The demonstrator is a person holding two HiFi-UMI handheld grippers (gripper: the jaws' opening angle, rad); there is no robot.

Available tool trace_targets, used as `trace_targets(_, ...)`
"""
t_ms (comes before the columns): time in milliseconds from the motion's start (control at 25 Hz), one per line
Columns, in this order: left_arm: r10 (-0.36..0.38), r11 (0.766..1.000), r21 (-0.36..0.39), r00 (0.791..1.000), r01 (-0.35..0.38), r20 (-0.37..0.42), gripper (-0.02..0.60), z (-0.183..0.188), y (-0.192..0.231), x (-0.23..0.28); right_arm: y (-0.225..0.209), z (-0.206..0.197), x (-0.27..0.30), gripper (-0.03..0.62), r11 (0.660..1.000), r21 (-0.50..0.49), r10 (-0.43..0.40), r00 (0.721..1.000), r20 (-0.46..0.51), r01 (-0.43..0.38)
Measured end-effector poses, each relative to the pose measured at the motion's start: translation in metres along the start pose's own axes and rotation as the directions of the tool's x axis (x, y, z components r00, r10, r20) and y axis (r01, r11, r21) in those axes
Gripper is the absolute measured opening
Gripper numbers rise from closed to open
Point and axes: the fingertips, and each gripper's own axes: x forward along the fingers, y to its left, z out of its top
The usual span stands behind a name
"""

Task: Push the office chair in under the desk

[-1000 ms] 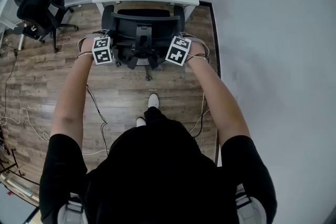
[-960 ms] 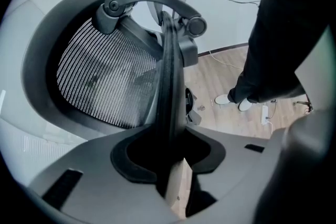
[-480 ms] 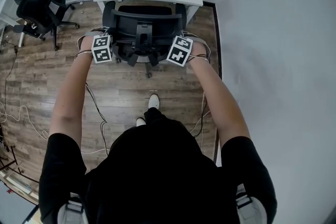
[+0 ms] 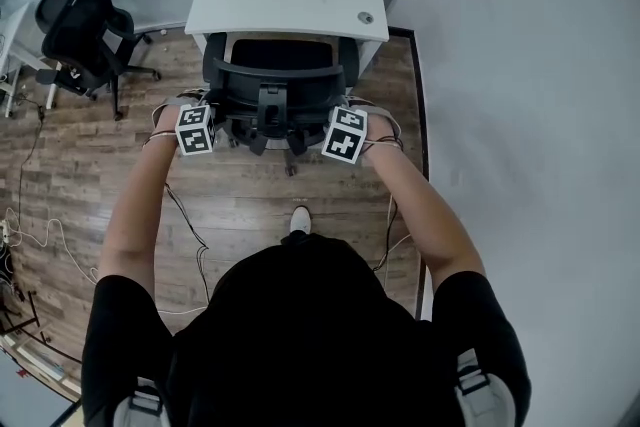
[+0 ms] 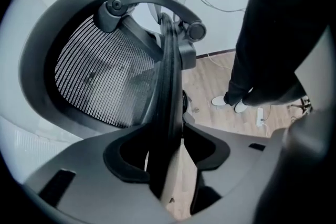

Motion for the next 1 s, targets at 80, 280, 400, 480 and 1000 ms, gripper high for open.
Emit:
trace_targets(80,-0.011,0.999,-0.044,0.999,0.013,0.03,0.216,0.003,0.003,-0.004,-0.004,0.006,-0.012,0.155,1.0,0.007,0.013,0.999,0.047,-0.014)
trace_targets(280,0.062,0.987,-0.153,0.992,-0.045,0.112,0.239,0.007,0.007,-0.022,-0.003,0.02,-0.038,0.155,0.998,0.056,0.001,0.986,0.165,-0.01)
trace_targets(400,0.134,0.966,-0.244,0.973,-0.085,0.189,0.242,0.009,0.009,-0.039,-0.007,0.037,-0.056,0.153,0.992,0.128,-0.045,0.959,0.281,0.009)
trace_targets(480,0.202,0.941,-0.319,0.947,-0.117,0.249,0.242,0.008,0.013,-0.056,-0.01,0.052,-0.069,0.153,0.983,0.18,-0.098,0.932,0.35,0.036)
trace_targets(1000,0.487,0.826,-0.559,0.598,-0.077,0.637,0.052,0.038,-0.008,-0.21,0.027,0.177,-0.178,0.124,0.78,0.624,-0.526,0.589,0.614,0.046)
